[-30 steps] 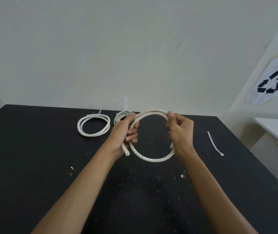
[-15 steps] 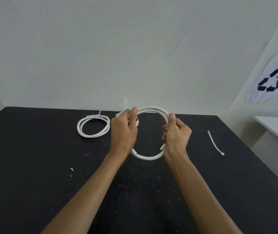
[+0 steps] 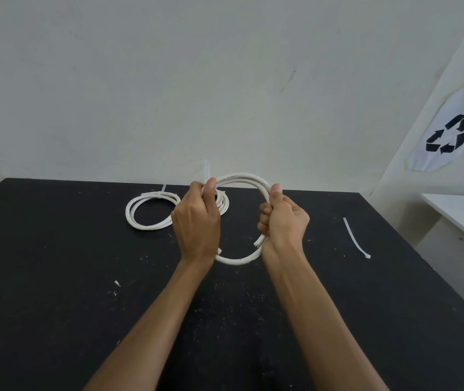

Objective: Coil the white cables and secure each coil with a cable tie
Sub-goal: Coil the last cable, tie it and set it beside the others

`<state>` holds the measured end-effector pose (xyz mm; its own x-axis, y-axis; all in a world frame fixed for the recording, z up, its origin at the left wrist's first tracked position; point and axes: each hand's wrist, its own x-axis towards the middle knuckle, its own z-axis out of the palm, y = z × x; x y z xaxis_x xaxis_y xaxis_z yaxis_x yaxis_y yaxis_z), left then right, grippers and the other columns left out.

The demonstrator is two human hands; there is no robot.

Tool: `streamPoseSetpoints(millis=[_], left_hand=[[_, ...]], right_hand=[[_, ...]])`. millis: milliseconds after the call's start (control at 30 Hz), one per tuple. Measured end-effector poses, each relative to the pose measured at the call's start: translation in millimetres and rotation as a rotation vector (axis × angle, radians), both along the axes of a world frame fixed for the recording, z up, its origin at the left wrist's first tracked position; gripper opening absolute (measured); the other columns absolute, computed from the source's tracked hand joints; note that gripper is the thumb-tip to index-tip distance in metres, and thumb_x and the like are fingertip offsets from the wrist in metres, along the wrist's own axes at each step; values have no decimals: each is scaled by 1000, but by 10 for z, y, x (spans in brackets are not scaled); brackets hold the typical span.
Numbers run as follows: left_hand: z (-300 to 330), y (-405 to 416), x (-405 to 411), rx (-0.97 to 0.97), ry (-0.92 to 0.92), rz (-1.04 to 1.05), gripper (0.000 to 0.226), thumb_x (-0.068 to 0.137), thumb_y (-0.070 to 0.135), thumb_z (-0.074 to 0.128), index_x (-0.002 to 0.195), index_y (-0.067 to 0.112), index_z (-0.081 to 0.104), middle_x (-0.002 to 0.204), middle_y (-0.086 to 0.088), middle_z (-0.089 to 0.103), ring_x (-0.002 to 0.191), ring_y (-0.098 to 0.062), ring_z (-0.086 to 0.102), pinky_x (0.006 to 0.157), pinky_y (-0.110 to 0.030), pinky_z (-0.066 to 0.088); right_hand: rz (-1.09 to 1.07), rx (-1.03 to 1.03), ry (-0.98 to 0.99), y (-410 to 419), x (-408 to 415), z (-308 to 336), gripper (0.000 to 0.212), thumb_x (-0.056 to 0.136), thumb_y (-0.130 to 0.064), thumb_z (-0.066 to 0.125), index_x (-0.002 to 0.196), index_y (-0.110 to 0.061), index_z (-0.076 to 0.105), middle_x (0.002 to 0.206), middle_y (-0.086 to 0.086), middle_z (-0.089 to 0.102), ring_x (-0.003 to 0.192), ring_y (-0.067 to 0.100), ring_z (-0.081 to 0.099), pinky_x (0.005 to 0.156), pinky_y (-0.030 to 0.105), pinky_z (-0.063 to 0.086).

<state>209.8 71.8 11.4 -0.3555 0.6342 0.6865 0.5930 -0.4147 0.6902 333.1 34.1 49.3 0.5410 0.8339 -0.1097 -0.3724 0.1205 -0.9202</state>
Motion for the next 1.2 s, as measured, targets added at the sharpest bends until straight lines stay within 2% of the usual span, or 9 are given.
streamPoseSetpoints(millis=[100, 200, 267, 433, 667, 800, 933, 1100, 1200], left_hand=[[-30, -19, -25, -169, -311, -195, 53, 111, 45, 52, 74, 9, 62, 52, 4, 44, 50, -22, 41, 52, -37, 33], [35, -9, -79, -502, -940, -620, 52, 112, 44, 46, 82, 7, 67, 57, 1, 32, 43, -12, 27, 40, -26, 23], [49, -29, -116, -591, -1050, -785, 49, 113, 41, 42, 84, 9, 63, 57, 1, 29, 42, -10, 26, 38, -23, 25], [10, -32, -199, -546, -878, -721, 50, 116, 34, 37, 90, 2, 64, 57, -1, 39, 46, -13, 39, 45, -27, 43], [110, 97, -277, -572, -1135, -625, 37, 113, 24, 45, 84, 7, 61, 58, 5, 25, 40, -6, 22, 35, -19, 20], [145, 99, -308, -585, -1039, -637, 36, 113, 24, 45, 82, 10, 59, 56, 5, 22, 41, -7, 20, 35, -20, 19], [202, 47, -309, -585, -845, -695, 39, 114, 27, 44, 80, 12, 54, 54, 5, 22, 41, -8, 19, 35, -19, 19], [292, -11, -345, -588, -616, -767, 38, 115, 35, 43, 90, 8, 54, 56, 5, 21, 45, -10, 19, 38, -21, 19], [378, -43, -348, -608, -529, -791, 38, 115, 36, 42, 101, 6, 60, 55, 6, 26, 45, -10, 23, 40, -22, 20]], right_hand=[[6, -6, -21, 7, 32, -29, 33, 108, -33, 64, 87, -9, 72, 58, -1, 46, 47, 9, 32, 45, 25, 27], [-17, -2, 0, 18, 107, -126, 31, 110, -32, 60, 92, -10, 72, 58, -2, 45, 49, 10, 31, 44, 24, 28], [-10, 17, -54, 26, 173, -175, 32, 112, -33, 58, 94, -11, 72, 58, -3, 45, 50, 9, 32, 44, 23, 29], [133, 44, -168, 39, 310, -214, 31, 114, -30, 53, 103, -8, 71, 67, 1, 54, 53, 9, 40, 48, 23, 38], [328, 39, -362, -22, 379, -261, 17, 112, -13, 54, 126, -9, 63, 85, 12, 72, 72, 21, 64, 70, 31, 62], [203, 37, -807, -54, 395, -246, 41, 107, -12, 63, 141, -31, 49, 92, 6, 73, 71, 7, 69, 62, 17, 57], [111, 20, -1208, -30, 393, -195, 25, 106, -37, 64, 130, -35, 59, 124, -7, 52, 114, 6, 49, 68, 10, 43], [120, 64, -1470, 109, 486, -85, 29, 105, -56, 57, 110, -28, 58, 93, -13, 57, 80, 6, 56, 63, 26, 43], [90, 169, -1554, 141, 529, -25, 40, 109, -54, 49, 91, -19, 47, 74, -5, 52, 63, 24, 50, 57, 43, 45]])
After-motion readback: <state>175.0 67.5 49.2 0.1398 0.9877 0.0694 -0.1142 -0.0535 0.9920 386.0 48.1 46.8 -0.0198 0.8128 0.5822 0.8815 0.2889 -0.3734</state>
